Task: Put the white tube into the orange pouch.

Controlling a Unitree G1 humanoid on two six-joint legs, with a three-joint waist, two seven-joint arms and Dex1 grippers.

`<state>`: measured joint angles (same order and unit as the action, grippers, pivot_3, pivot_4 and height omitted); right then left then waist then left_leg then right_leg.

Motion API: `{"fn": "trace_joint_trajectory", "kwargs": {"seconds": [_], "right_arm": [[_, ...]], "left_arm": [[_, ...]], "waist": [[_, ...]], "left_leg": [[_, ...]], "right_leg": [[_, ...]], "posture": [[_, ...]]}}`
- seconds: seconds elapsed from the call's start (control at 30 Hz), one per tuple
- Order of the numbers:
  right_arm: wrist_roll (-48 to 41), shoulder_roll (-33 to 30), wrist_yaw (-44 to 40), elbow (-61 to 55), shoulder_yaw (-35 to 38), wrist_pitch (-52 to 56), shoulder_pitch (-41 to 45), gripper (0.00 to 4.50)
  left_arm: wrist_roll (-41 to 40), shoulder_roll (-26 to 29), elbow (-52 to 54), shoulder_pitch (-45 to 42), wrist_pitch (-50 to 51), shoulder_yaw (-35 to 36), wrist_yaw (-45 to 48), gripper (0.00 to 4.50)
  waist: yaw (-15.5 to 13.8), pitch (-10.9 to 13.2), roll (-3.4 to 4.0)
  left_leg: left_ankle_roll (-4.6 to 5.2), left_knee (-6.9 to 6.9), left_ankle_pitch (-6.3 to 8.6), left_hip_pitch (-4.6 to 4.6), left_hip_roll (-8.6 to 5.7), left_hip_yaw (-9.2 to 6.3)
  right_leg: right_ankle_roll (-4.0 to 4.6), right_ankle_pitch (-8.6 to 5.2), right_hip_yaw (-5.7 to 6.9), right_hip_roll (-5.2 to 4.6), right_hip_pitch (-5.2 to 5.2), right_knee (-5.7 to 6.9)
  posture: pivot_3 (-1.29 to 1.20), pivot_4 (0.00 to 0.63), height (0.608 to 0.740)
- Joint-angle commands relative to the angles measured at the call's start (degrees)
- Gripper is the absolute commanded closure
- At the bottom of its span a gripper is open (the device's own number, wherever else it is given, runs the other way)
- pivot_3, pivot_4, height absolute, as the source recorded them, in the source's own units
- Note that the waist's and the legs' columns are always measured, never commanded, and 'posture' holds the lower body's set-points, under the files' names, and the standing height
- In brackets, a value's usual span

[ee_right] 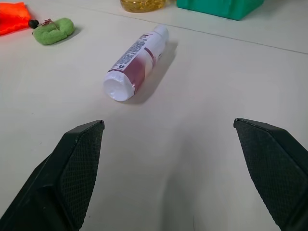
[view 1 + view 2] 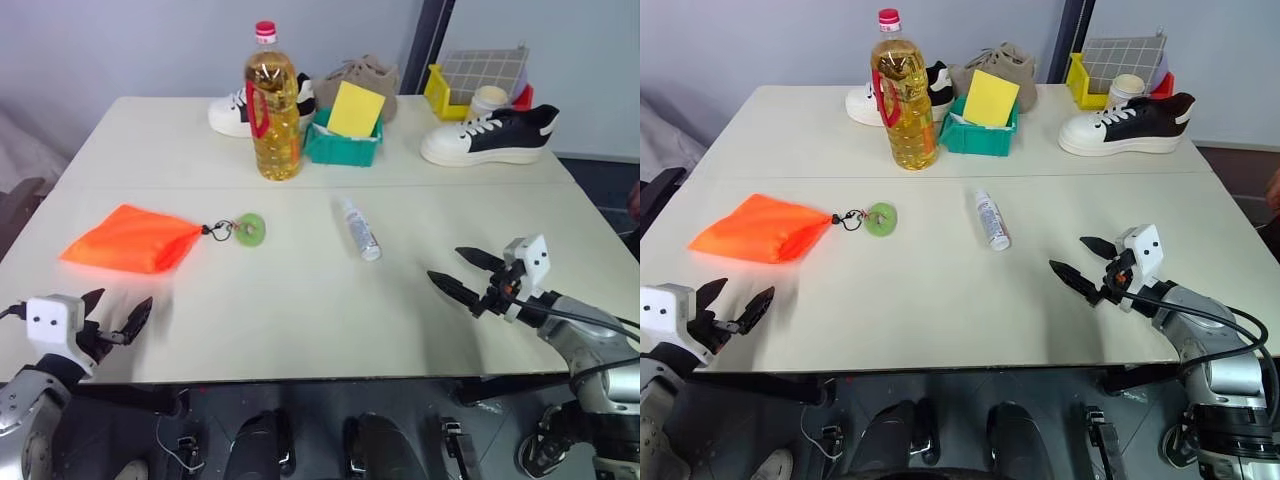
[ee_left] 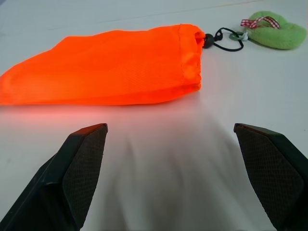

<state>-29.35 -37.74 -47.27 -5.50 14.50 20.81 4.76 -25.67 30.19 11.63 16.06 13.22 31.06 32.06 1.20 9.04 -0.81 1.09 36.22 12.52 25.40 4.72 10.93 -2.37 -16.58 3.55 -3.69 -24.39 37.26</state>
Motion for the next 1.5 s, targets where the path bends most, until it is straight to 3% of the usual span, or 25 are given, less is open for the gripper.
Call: {"fn": "trace_joint_trajectory", "kwargs": {"seconds": [0.03,0.5,0.73,0.97,1.5], "right_arm": [[0.0,-0.1,0.1,-1.9,0.9,-0.9,0.4,0.04],[-0.7,0.4,-0.1,-4.1,-1.3,0.2,1.9,0.04],[-2.0,1.4,0.4,-8.4,-3.5,2.2,3.0,0.04],[-3.2,4.0,1.5,-13.5,-6.7,4.7,4.0,0.04],[-3.7,6.5,2.6,-17.4,-9.0,4.6,0.9,0.04]], "left_arm": [[-0.3,0.6,2.2,0.2,-0.1,0.8,-0.1,0.0],[3.4,0.7,9.5,-1.2,-1.8,-2.9,-1.1,0.0],[17.4,0.8,13.9,-6.0,-3.2,-10.4,-9.4,0.0],[35.1,2.4,11.6,-15.5,5.9,-21.2,-18.2,0.0],[47.6,3.8,-0.8,-26.8,13.3,-28.4,-21.0,0.0]], "waist": [[0.0,0.0,0.0],[0.0,0.0,-0.01],[-0.3,0.0,0.0],[-0.3,0.0,-0.02],[-0.3,0.0,-0.03]], "left_leg": [[0.0,0.0,0.0,0.0,0.0,0.0],[0.01,0.05,-0.01,-0.03,-0.02,0.0],[0.1,0.06,-0.08,-0.03,-0.02,0.0],[0.16,0.16,-0.11,-0.03,-0.03,0.01],[0.1,0.25,-0.18,-0.03,-0.01,0.02]], "right_leg": [[0.0,0.0,0.0,0.0,0.0,0.0],[-0.02,0.01,0.03,0.02,0.11,0.03],[-0.03,0.02,0.03,0.06,0.34,0.08],[-0.21,0.11,0.04,0.11,0.37,0.2],[-0.3,0.14,0.05,0.14,0.27,0.49]], "posture": [[0.0,0.15,0.74],[0.0,0.15,0.74],[0.0,0.15,0.74],[0.0,0.15,0.74],[0.0,0.15,0.74]]}}
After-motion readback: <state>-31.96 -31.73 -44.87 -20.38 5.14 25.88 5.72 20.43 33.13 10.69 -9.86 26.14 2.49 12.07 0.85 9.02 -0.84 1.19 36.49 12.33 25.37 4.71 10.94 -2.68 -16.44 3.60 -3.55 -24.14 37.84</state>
